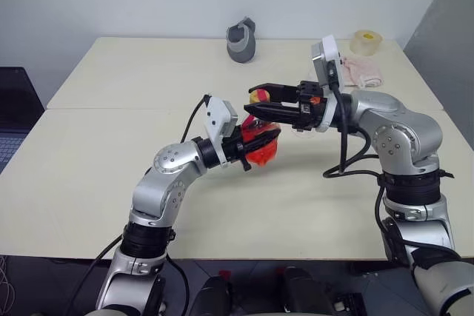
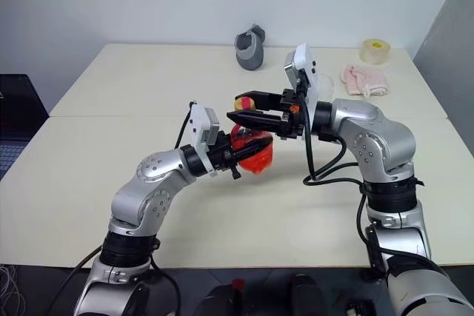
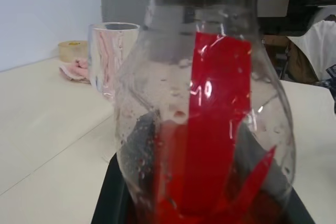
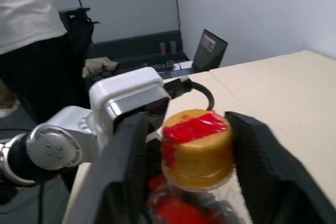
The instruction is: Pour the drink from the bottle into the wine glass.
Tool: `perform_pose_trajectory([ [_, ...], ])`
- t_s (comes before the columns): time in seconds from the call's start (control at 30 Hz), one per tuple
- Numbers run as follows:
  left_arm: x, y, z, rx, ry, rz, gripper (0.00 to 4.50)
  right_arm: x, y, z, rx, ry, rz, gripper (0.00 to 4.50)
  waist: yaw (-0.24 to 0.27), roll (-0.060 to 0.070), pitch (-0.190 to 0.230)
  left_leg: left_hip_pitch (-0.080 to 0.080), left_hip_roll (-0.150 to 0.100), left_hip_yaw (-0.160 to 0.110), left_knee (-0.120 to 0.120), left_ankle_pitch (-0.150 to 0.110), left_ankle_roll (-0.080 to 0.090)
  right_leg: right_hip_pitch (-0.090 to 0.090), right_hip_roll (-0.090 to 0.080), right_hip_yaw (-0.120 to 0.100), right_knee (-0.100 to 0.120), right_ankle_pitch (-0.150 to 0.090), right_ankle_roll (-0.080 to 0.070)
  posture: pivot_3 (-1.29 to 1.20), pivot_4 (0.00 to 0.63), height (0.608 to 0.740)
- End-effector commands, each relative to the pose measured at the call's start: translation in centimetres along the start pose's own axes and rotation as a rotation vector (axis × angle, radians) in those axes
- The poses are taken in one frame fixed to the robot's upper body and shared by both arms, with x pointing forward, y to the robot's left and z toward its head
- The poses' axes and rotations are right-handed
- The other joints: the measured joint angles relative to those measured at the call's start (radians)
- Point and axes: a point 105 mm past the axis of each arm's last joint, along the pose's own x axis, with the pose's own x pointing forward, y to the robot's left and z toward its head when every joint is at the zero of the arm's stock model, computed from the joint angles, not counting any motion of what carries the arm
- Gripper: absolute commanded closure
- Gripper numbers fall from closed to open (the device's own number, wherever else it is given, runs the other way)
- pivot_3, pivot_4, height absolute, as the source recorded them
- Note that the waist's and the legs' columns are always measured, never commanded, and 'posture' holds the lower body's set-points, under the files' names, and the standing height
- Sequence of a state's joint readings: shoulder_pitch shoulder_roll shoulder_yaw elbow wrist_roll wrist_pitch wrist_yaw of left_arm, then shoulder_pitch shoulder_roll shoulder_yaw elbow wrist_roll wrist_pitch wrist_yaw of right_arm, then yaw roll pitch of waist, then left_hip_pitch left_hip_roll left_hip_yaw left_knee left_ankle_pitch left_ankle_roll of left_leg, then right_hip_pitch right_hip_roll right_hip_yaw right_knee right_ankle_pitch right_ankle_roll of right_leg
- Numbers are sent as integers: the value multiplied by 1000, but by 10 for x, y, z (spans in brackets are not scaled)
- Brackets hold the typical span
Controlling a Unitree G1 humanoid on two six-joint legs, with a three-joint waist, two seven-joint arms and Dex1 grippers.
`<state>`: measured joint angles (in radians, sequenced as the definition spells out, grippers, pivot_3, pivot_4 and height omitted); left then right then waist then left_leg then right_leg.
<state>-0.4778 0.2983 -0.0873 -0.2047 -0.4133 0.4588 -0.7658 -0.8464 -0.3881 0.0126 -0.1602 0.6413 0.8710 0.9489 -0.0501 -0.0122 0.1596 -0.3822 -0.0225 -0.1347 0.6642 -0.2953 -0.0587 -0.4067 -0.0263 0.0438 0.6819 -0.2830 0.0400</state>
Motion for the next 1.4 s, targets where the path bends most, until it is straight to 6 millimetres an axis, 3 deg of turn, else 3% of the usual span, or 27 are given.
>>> perform_pose_trajectory([
  [0.03, -4, 11, 2, 0, -5, 78, 3367, -4, 18, 14, -60, -23, 26, 742, 1, 0, 0, 0, 0, 0, 0, 0, 0, 0, 0, 0, 0, 0, 0, 0, 150, 740],
  [0.1, -5, 18, -1, -9, 1, 117, 3367, -7, 18, 17, -67, -31, -16, 8, 2, 0, 0, 0, 0, 0, 0, 0, 0, 0, 0, 0, 0, 0, 0, 0, 150, 740],
  [0.3, 9, 30, 1, 24, -8, 152, 3367, -3, 14, 22, -87, -66, -161, 8, 2, 0, 0, 0, -1, 0, 0, 0, 0, 0, -1, 0, 0, 0, 0, 0, 150, 740],
  [0.6, 39, 46, 5, 83, -41, 159, 3367, 15, -11, 22, -136, -108, -408, 8, 3, 0, 0, 0, -1, 0, 0, 0, -1, 0, -1, 0, -1, 0, 0, 0, 150, 740],
  [0.93, 42, 38, 5, 104, -47, 108, 3367, 20, -29, 21, -159, -118, -509, 8, -4, 0, 0, 0, -1, 1, -1, 0, -1, -1, -1, 0, 0, 0, 0, 0, 150, 740],
  [1.2, 41, 35, 5, 101, -50, 104, 3367, 23, -31, 18, -142, -118, -504, 8, -6, 0, 0, 0, -1, 0, 0, 0, -1, -1, -1, 0, 0, 0, 0, 0, 150, 740],
  [1.3, 41, 34, 7, 100, -55, 104, 3367, 23, -31, 16, -131, -116, -503, 590, -6, 0, 0, 0, -1, 0, -1, 0, -1, -1, -1, 0, 0, 0, 0, 0, 150, 740],
  [1.4, 40, 33, 8, 99, -58, 104, 3367, 23, -31, 13, -127, -111, -503, 1636, -6, 0, 0, 0, -1, 0, 0, 0, -1, -1, -1, 0, 0, 0, 0, 0, 150, 740],
])
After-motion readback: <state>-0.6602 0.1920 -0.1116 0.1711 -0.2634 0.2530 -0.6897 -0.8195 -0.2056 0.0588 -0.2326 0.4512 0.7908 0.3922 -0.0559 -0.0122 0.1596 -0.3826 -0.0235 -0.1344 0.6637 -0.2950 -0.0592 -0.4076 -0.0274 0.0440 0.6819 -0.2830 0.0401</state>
